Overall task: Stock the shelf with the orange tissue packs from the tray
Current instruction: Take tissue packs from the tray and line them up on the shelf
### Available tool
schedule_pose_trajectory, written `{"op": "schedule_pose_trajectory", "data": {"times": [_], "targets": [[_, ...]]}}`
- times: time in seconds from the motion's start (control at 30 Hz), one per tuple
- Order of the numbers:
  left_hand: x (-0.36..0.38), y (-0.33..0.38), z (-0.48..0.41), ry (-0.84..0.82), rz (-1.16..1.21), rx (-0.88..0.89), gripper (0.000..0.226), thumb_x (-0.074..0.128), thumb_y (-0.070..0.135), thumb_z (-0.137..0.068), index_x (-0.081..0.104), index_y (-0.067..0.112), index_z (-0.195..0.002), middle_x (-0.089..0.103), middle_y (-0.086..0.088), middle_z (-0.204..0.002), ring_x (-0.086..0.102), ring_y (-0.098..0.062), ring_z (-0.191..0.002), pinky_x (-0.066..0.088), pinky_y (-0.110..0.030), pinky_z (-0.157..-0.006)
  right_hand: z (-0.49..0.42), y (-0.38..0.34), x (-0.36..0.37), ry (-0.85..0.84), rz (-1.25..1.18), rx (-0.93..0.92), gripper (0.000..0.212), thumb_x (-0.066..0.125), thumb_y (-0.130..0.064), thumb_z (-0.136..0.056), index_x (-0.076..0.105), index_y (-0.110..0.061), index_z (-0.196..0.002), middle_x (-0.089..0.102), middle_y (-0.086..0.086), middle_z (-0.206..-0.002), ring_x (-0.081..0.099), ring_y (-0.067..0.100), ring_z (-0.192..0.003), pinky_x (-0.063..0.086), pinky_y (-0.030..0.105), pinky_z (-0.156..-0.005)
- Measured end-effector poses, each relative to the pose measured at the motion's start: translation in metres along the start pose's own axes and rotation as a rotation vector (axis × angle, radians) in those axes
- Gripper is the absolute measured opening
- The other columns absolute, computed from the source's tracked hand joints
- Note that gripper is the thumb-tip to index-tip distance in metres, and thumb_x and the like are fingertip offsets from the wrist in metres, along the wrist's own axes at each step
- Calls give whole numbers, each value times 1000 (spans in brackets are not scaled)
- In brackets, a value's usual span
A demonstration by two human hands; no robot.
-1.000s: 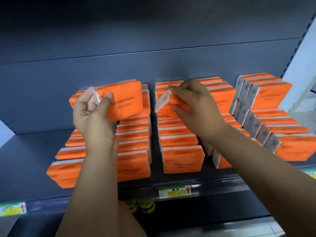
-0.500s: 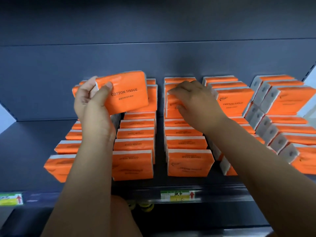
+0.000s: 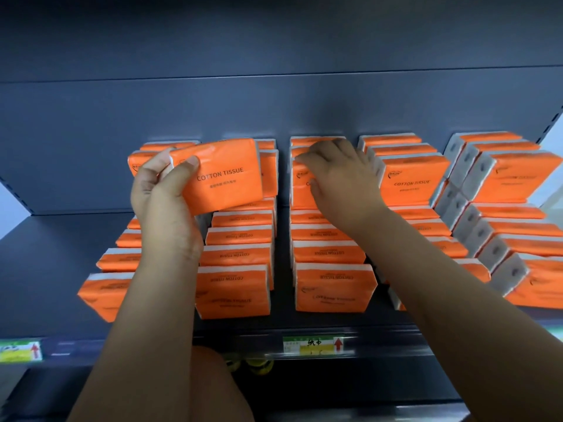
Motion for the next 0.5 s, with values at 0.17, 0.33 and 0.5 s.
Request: {"op": "schedule_pose_trajectory", "data": {"times": [0.17, 0.33, 0.5], "targets": [[-3, -5, -1, 26, -55, -57, 38, 78, 16, -83, 70, 21, -119, 76, -11, -122, 74, -32, -111, 58, -59, -89, 12, -4, -5, 41, 87, 81, 59, 74, -7, -79, 66, -24, -134, 62, 8, -134, 56, 35, -123, 38, 49, -100], [-5, -9, -7, 49, 2, -83, 68, 86, 20, -67, 67, 19, -132, 75, -8, -124, 75, -30, -110, 56, -60, -96, 16, 3, -7, -9, 122, 217, 54, 75, -15, -83, 60, -19, -135, 58, 12, -138, 51, 40, -127, 38, 56, -110], [-1, -12, -8, 14, -62, -37, 47, 82, 15, -77, 69, 18, -122, 77, -7, -119, 74, -29, -113, 54, -60, -100, 22, -4, -23, 139, 43, 231, 51, 61, -4, -81, 67, -17, -129, 61, 13, -135, 47, 41, -131, 38, 52, -108]]}}
Point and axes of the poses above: each hand's wrist, its own z-axis away from the middle knuckle, its own x-axis out of the palm, y = z × x, the point moved 8 cm from there along -z, towards the middle knuckle
